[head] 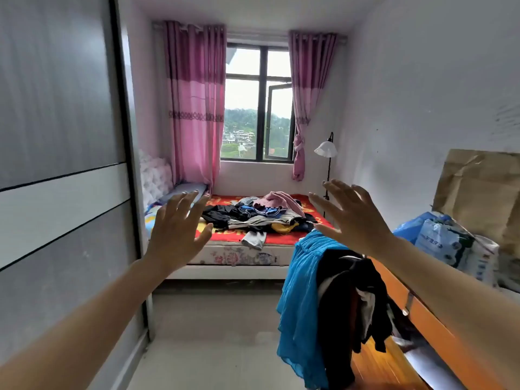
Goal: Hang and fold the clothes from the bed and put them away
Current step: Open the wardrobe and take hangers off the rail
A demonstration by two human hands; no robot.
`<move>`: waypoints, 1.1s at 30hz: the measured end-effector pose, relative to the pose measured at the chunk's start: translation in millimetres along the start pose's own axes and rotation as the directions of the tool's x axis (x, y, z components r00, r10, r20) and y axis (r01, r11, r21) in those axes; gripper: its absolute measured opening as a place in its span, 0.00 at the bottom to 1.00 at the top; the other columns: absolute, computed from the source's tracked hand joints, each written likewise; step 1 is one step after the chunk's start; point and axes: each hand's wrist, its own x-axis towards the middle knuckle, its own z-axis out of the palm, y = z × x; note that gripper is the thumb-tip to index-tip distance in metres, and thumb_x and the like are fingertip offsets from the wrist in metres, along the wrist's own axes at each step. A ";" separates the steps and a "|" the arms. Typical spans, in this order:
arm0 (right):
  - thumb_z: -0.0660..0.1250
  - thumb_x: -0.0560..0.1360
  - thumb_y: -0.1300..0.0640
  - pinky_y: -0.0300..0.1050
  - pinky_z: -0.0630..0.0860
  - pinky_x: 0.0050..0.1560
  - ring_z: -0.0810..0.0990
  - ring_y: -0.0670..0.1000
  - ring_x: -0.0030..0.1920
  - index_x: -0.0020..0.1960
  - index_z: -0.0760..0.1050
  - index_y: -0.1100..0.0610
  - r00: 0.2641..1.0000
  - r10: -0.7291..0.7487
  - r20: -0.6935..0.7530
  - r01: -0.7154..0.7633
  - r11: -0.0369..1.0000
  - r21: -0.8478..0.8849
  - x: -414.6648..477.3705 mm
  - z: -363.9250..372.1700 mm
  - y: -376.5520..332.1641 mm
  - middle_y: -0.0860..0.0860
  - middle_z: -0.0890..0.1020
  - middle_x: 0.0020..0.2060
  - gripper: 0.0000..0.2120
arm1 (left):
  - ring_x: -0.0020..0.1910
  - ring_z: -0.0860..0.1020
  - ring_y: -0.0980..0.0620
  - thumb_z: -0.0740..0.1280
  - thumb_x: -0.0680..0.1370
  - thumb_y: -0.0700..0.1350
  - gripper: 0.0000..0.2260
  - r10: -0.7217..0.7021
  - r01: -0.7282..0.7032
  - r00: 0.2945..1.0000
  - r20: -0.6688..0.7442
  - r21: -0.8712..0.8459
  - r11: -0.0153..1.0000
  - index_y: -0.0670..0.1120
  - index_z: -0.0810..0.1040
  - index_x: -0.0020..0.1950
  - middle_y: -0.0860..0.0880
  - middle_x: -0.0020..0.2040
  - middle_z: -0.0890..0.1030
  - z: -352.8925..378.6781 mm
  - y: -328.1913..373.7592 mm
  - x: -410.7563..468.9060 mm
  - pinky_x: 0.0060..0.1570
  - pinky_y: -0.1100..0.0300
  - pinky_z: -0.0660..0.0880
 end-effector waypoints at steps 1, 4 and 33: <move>0.79 0.60 0.48 0.65 0.73 0.53 0.79 0.65 0.56 0.62 0.77 0.59 0.999 -0.033 -0.014 0.033 0.999 -0.004 11.7 13.1 2.3 0.64 0.79 0.57 0.33 | 0.55 0.77 0.31 0.55 0.71 0.51 0.27 -0.032 0.032 0.999 0.003 -0.005 0.999 0.34 0.78 0.59 0.34 0.57 0.78 9.9 -8.3 5.7 0.46 0.36 0.75; 0.79 0.60 0.48 0.65 0.73 0.53 0.79 0.65 0.56 0.62 0.77 0.59 0.998 -0.049 -0.038 0.049 0.999 0.000 37.9 41.7 13.5 0.64 0.79 0.57 0.33 | 0.54 0.77 0.31 0.55 0.70 0.51 0.27 -0.077 0.077 0.997 -0.001 0.008 0.997 0.34 0.78 0.58 0.35 0.57 0.78 35.0 -29.8 25.0 0.44 0.36 0.74; 0.82 0.56 0.54 0.60 0.80 0.45 0.81 0.63 0.52 0.60 0.79 0.59 0.992 -0.099 -0.083 0.117 0.962 0.248 103.4 373.3 127.2 0.65 0.80 0.55 0.33 | 0.58 0.75 0.35 0.55 0.70 0.54 0.26 -0.264 0.260 0.941 0.211 0.050 0.964 0.42 0.74 0.63 0.39 0.59 0.78 298.6 -31.1 176.8 0.50 0.39 0.74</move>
